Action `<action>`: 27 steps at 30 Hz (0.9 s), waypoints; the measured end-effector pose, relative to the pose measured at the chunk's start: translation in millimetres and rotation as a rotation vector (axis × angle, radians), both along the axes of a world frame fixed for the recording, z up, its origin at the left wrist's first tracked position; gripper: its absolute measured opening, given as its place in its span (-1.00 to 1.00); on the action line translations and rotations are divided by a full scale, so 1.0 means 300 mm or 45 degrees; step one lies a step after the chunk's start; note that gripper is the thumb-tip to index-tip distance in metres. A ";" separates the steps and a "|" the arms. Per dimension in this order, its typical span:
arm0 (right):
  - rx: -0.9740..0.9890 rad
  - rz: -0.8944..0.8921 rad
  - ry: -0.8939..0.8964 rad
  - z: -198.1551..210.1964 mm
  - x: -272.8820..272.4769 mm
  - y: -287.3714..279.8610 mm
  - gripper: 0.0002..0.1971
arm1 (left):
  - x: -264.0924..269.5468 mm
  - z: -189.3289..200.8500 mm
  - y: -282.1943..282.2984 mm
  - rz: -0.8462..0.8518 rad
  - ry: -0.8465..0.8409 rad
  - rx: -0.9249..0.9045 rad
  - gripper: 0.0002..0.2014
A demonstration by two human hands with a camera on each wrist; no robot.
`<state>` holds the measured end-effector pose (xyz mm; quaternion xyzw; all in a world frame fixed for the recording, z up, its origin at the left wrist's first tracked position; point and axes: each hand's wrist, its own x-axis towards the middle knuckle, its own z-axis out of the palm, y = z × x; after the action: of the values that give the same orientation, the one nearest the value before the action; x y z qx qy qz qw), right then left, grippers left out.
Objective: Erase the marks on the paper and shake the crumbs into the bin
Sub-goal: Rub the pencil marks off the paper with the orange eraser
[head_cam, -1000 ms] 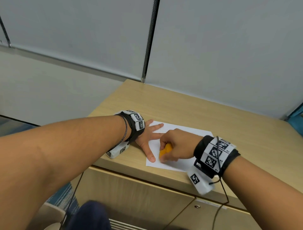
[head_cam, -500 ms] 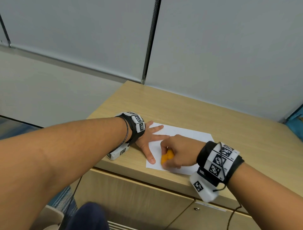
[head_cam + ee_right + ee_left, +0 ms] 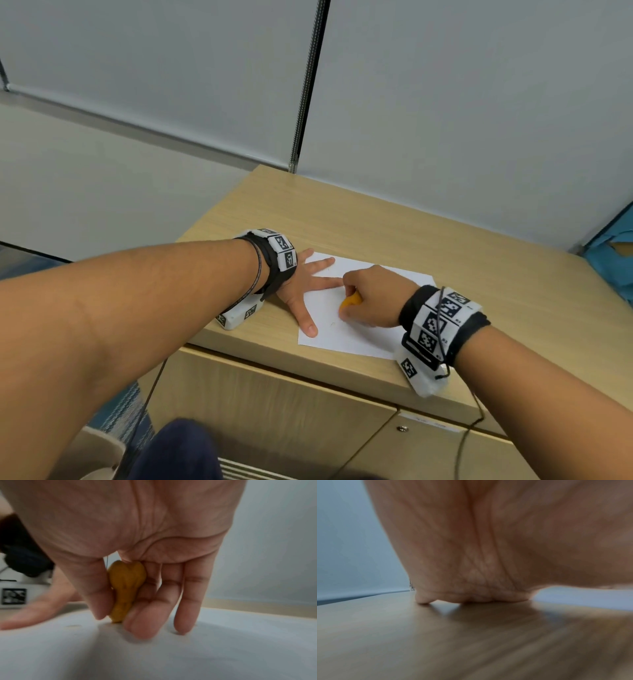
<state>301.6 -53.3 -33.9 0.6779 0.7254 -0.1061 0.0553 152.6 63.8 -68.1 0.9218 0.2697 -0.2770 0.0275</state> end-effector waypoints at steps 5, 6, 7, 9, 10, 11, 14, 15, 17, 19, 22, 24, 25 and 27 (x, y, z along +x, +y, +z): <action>-0.194 0.107 0.125 -0.005 -0.039 -0.004 -0.76 | -0.002 0.011 -0.003 0.007 -0.019 -0.029 0.18; -0.181 0.051 0.117 -0.002 -0.022 0.010 -0.78 | -0.006 0.008 -0.003 0.010 -0.021 -0.028 0.18; -0.138 -0.005 0.086 -0.001 0.003 0.025 -0.80 | -0.007 0.005 -0.002 0.013 -0.025 -0.026 0.18; -0.018 -0.084 0.012 0.001 0.059 0.046 -0.81 | -0.003 -0.004 0.004 0.006 -0.032 -0.016 0.20; 0.030 -0.110 0.024 0.004 0.085 0.050 -0.80 | -0.002 -0.007 0.008 0.004 -0.030 -0.014 0.20; 0.074 -0.141 0.091 0.009 0.110 0.051 -0.80 | -0.001 -0.007 0.011 0.010 -0.029 -0.017 0.20; 0.190 -0.281 0.288 0.033 0.206 0.038 -0.81 | -0.004 -0.010 0.019 0.023 -0.043 -0.032 0.19; 0.213 -0.321 0.274 0.039 0.240 0.030 -0.81 | -0.005 -0.011 0.019 0.022 -0.051 -0.037 0.19; 0.226 -0.376 0.124 0.035 0.302 0.009 -0.78 | -0.006 -0.015 0.020 0.017 -0.061 -0.039 0.18; 0.177 -0.415 -0.006 0.016 0.343 -0.012 -0.72 | -0.004 -0.019 0.023 0.007 -0.058 -0.026 0.19; 0.069 -0.426 -0.065 -0.010 0.350 -0.042 -0.67 | -0.004 -0.019 0.022 0.006 -0.042 -0.011 0.19; 0.071 -0.411 -0.079 -0.023 0.330 -0.058 -0.73 | -0.004 -0.017 0.018 0.010 -0.035 -0.007 0.20; 0.080 -0.404 -0.081 -0.029 0.319 -0.062 -0.77 | -0.004 -0.015 0.015 0.008 -0.030 -0.006 0.20; 0.084 -0.395 -0.085 -0.037 0.304 -0.067 -0.82 | -0.003 -0.006 0.008 0.001 -0.013 -0.009 0.20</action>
<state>392.8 -73.5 -44.9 0.7865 0.6127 -0.0669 0.0400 151.6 66.2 -69.8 0.9230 0.2690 -0.2733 0.0323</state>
